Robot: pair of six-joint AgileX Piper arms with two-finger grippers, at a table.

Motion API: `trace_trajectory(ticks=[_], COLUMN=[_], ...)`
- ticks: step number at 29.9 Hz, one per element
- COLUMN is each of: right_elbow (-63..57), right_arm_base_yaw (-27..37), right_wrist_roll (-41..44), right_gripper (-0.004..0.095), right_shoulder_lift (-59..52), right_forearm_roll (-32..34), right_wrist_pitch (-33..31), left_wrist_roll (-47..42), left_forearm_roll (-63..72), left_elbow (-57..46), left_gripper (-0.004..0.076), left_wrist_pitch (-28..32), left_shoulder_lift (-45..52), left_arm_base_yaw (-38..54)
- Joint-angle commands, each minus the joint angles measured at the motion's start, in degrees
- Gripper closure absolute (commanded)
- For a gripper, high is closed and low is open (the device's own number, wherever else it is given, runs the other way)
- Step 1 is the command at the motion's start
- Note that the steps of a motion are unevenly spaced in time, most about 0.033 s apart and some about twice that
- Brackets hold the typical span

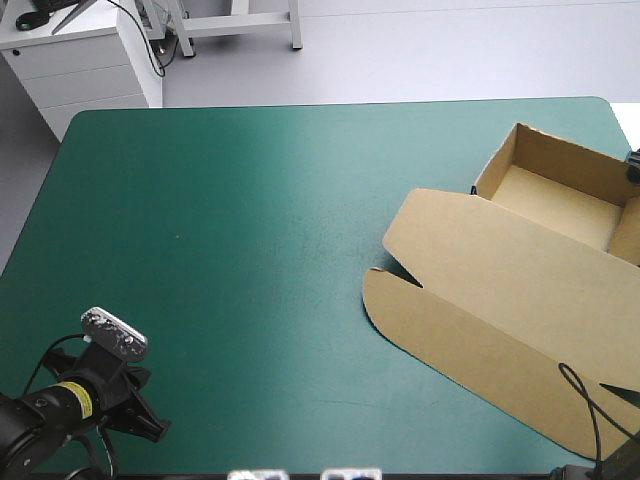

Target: Fold the box

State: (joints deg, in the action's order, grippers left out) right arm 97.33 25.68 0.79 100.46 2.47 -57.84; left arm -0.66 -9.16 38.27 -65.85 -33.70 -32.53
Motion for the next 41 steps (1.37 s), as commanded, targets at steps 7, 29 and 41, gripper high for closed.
trace_trajectory(ticks=[7,29,41], right_elbow=[1.78,1.78,-4.66], right_arm_base_yaw=[-2.07,-35.78,-46.78], right_wrist_roll=[-4.10,-6.24,-1.19], right_gripper=[0.0624,0.0916,0.0916], right_shoulder_lift=[-7.32,-18.78,-29.64], right_forearm_roll=[-5.17,-4.78,2.39], right_wrist_pitch=[-4.50,-9.27,-7.75], left_wrist_roll=[-0.58,-2.07,-2.07], left_forearm_roll=[-0.30,-0.06,0.42], left_elbow=[1.34,1.34,1.34], left_gripper=[0.0731,0.0731,0.0731], left_wrist_pitch=[4.77,6.86,9.88], left_shoulder_lift=[-0.19,-0.19,-0.19], left_arm_base_yaw=[-0.17,-0.17,-0.17])
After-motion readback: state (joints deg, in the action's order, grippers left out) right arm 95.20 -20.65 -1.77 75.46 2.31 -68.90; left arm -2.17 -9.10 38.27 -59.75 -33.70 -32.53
